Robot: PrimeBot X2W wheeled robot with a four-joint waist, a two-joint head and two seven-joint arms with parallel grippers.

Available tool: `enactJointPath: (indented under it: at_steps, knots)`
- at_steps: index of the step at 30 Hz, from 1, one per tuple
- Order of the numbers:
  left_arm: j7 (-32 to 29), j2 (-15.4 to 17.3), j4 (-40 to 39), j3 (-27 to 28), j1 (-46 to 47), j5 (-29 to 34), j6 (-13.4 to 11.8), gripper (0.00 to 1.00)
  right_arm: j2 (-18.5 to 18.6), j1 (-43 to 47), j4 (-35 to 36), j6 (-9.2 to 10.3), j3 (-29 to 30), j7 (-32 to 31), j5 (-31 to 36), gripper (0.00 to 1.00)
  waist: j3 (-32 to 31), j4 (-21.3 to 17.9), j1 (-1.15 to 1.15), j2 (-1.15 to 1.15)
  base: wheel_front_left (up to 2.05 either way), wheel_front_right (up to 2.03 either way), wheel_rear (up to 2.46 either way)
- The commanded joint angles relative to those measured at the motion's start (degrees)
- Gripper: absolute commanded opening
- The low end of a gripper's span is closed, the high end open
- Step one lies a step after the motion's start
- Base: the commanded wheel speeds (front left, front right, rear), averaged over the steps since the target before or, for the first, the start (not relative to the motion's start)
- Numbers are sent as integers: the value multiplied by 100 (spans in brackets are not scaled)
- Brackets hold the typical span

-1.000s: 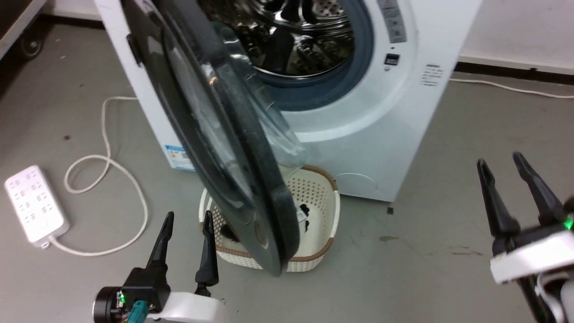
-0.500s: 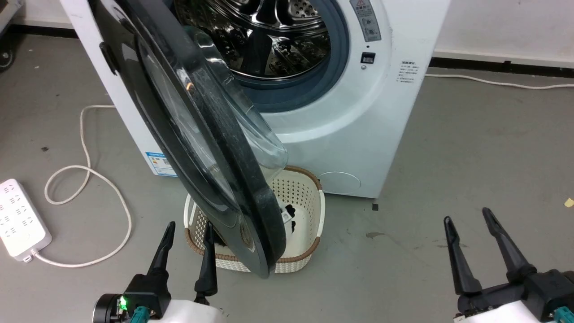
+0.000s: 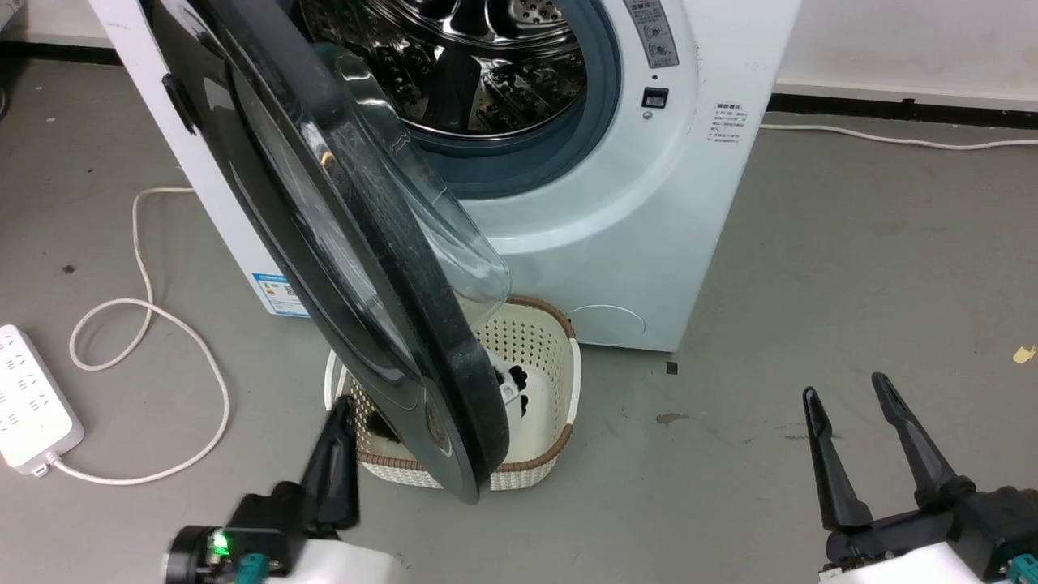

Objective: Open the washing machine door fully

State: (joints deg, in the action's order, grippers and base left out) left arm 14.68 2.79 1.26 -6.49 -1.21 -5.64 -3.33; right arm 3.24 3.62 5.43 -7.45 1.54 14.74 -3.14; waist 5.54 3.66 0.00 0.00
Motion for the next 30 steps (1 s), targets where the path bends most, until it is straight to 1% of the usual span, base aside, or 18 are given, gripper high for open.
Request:
enactJointPath:
  at_steps: [1,3,4,6,10,14,18,20,23,26,30]
  knots:
    - [32,9,-65,33,12,-14,-18,0,-34,10,43,-3,5,25,-34,100,1,-5,0,0,0,0,0]
    - [32,9,-299,192,40,-357,-177,0,-34,-12,69,-3,19,25,-93,100,4,-23,0,0,0,0,0]
    - [32,9,-431,276,55,-427,-236,0,-34,-20,69,-3,32,25,-194,100,-1,-35,0,0,0,0,0]
    - [32,9,-728,441,99,-484,-310,0,-35,-30,66,-3,55,25,-337,100,-21,-51,0,0,0,0,0]
    - [32,9,-1394,774,284,-593,-437,0,-35,-40,62,-3,49,26,-357,100,-55,-81,0,0,0,0,0]
    - [32,9,-2121,979,592,-578,-420,0,-35,-49,89,-3,79,26,-350,100,-84,-91,0,0,0,0,0]
    - [32,9,-2728,962,891,-552,-395,0,-35,-47,95,-3,103,26,-337,100,-97,-89,0,0,0,0,0]
    - [32,9,-2904,812,971,-505,-360,0,-35,-48,79,-3,113,26,-368,100,-110,-91,0,0,0,0,0]
    - [32,9,-3003,408,968,-317,-237,0,-35,-53,55,-3,86,26,-418,100,-123,-100,0,0,0,0,0]
    - [-24,9,-2963,-164,867,-59,-83,0,-35,-49,39,-3,53,26,-451,100,-126,-105,0,0,0,0,0]
    - [-212,12,-2650,-955,700,27,160,0,-35,-61,13,-3,60,26,-492,100,-97,-103,0,0,0,0,0]
